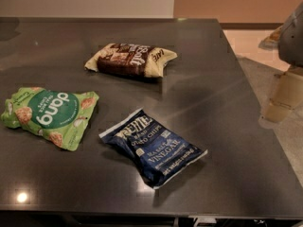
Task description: Move blue chip bag near brown chip bag
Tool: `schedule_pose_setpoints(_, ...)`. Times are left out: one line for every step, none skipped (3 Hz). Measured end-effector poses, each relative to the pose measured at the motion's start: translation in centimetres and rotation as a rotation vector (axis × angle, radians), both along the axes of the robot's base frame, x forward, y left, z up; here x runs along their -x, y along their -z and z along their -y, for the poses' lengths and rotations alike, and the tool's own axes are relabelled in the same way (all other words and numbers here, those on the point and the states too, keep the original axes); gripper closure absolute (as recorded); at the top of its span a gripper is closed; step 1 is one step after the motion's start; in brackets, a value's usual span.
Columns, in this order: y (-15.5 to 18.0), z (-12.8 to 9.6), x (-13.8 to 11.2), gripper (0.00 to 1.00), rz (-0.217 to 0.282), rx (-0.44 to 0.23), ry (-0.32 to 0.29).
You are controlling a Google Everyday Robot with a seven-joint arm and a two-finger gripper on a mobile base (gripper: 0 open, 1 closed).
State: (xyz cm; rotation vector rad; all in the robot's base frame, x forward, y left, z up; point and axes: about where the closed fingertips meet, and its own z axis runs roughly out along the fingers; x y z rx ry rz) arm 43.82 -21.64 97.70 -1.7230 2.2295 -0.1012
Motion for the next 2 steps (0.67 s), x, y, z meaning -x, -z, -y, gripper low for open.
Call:
schedule_pose_setpoints(0.0, 0.0, 0.0, 0.00, 0.000, 0.000, 0.000)
schedule_pose_setpoints(1.1, -2.1, 0.7, 0.00, -0.019, -0.011, -0.059)
